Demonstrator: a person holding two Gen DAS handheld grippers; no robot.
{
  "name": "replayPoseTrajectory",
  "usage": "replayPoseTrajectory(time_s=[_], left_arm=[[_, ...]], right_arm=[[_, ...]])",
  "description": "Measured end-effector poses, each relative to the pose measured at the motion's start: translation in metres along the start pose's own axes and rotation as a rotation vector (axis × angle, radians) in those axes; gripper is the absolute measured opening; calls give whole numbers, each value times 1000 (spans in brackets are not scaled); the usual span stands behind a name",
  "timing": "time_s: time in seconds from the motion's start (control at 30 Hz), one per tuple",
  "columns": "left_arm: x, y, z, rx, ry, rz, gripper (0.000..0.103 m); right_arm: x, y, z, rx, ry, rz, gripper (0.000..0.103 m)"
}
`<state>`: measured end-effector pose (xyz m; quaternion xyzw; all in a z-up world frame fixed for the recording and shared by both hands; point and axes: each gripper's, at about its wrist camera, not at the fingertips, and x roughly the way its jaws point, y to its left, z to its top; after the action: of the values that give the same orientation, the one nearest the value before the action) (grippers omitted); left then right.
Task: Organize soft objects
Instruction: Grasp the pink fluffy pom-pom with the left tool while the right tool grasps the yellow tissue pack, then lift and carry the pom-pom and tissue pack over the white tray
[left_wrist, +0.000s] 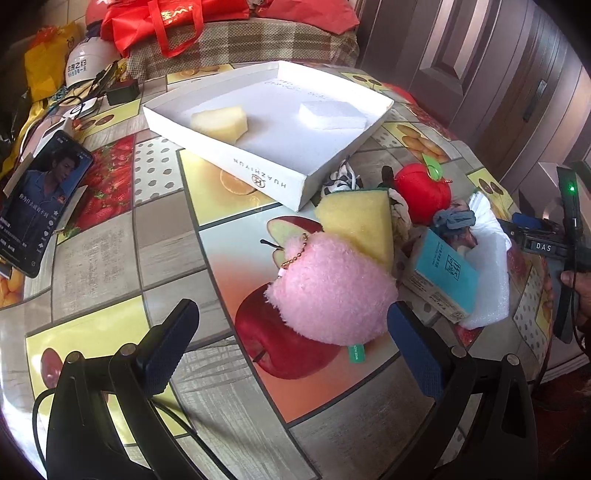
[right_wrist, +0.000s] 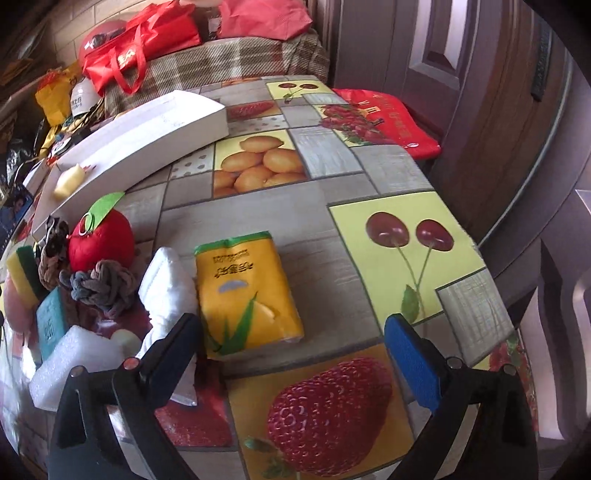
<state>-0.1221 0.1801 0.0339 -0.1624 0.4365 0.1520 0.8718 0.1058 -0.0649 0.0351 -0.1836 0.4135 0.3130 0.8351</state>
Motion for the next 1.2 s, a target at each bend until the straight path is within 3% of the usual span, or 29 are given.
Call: replayPoseTrajectory(time_s=[0.17, 0.2, 0.23, 0.33, 0.57, 0.77, 1.2], left_arm=[[18, -13, 11, 53, 34, -17, 102], [23, -15, 13, 53, 45, -19, 98], [26, -15, 13, 52, 56, -28, 88], [35, -14, 13, 43, 88, -56, 72], [20, -5, 6, 3, 49, -78, 67], [-22, 4, 19, -24, -76, -34, 67], [-127, -35, 123, 31, -447, 0, 67]], right_arm=[[7, 10, 3, -24, 5, 20, 91], [8, 9, 5, -17, 7, 21, 87], [10, 7, 6, -12, 11, 23, 77], [14, 1, 7, 6, 34, 43, 55], [0, -14, 9, 77, -5, 49, 53], [-54, -15, 37, 136, -165, 91, 53], [-185, 23, 106, 73, -575, 252, 53]])
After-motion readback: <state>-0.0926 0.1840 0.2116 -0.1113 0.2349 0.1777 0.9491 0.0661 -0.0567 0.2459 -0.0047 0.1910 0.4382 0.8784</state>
